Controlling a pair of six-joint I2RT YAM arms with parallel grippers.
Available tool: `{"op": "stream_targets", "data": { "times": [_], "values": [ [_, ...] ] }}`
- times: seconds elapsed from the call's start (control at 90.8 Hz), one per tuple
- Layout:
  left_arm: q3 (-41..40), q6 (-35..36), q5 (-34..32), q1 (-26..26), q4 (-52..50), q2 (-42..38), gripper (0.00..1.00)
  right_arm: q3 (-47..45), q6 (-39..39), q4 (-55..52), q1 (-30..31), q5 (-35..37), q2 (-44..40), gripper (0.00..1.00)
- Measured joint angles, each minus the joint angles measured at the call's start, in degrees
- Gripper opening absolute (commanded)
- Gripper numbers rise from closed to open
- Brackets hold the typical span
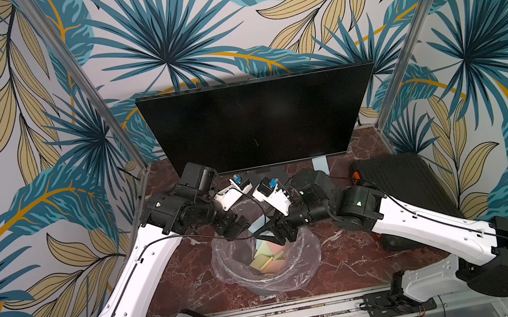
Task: Remove the sticky note from the monitor
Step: Place the sticky note in the trash bin.
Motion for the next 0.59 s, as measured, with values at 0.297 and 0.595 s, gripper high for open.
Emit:
{"op": "stream_targets", "data": {
  "times": [0.297,0.595],
  "values": [
    [5.8,1.9,4.2,0.0,-2.0,0.2,1.00,0.0,0.7,0.5,-0.3,-1.9,-1.8,0.71],
    [6.3,3.5,7.1,-0.2,-3.1,0.0,1.00,0.0,1.8,2.3,-0.5,-4.1,-1.8,0.72]
  ]
}}
